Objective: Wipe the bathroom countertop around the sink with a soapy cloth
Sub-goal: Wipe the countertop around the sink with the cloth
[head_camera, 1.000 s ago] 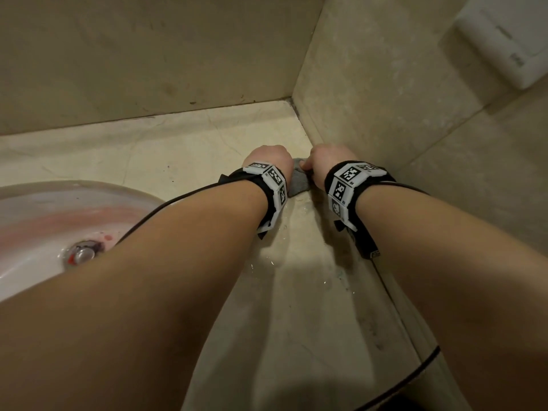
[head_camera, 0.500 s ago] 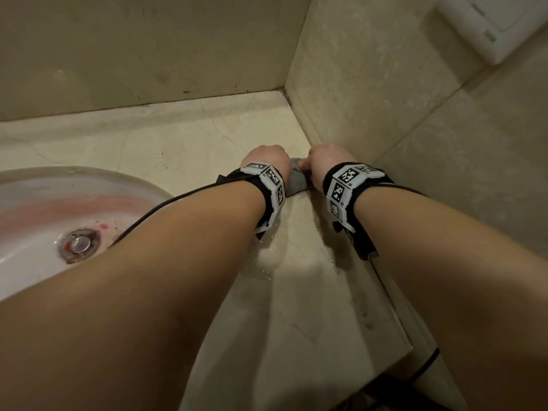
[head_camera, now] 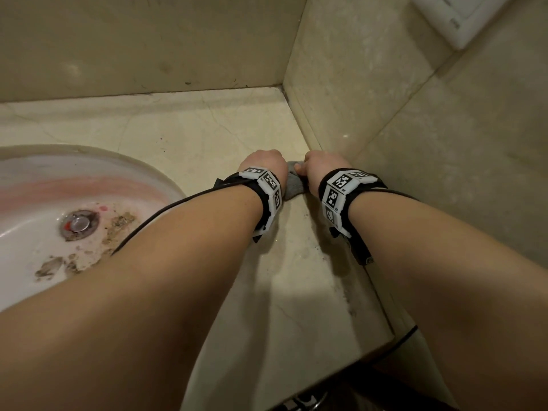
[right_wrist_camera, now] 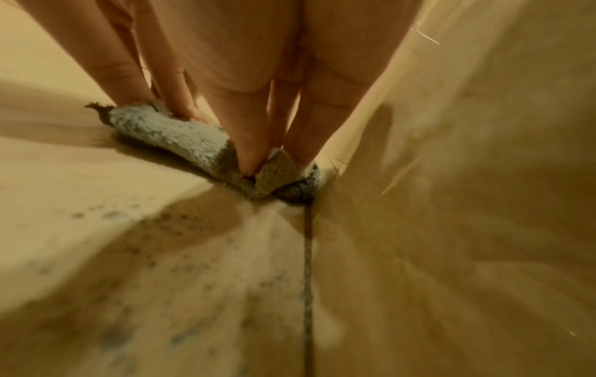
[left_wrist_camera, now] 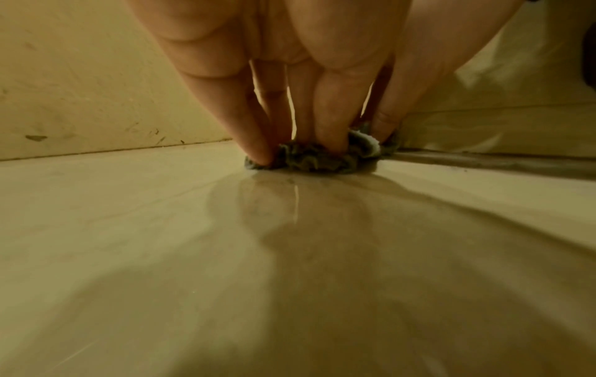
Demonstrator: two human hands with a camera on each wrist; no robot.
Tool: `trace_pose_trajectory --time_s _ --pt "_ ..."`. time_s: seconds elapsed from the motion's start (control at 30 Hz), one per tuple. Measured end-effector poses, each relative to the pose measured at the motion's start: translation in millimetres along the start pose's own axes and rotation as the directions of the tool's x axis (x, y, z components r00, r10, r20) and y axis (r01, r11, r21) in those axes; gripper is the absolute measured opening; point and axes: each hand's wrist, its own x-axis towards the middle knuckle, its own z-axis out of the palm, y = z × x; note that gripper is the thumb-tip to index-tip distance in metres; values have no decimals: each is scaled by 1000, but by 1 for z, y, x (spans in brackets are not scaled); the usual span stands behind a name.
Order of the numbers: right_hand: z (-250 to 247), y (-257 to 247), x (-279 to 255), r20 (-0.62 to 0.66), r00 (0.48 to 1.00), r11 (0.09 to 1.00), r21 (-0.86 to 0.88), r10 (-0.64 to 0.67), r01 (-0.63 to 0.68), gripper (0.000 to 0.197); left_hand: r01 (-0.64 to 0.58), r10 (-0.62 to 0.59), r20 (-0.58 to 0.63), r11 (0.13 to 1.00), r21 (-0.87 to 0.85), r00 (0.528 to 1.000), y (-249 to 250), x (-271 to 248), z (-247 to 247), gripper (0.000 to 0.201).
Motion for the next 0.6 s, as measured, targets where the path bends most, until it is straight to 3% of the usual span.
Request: trace_pose_trajectory --time_s 0.27,0.6 --pt "10 9 -22 -30 1000 1000 14 4 -3 35 -47 46 -26 999 -15 999 6 -10 11 25" --pt "31 26 -60 -38 997 994 88 66 -62 36 -89 89 34 996 11 995 22 -33 34 23"
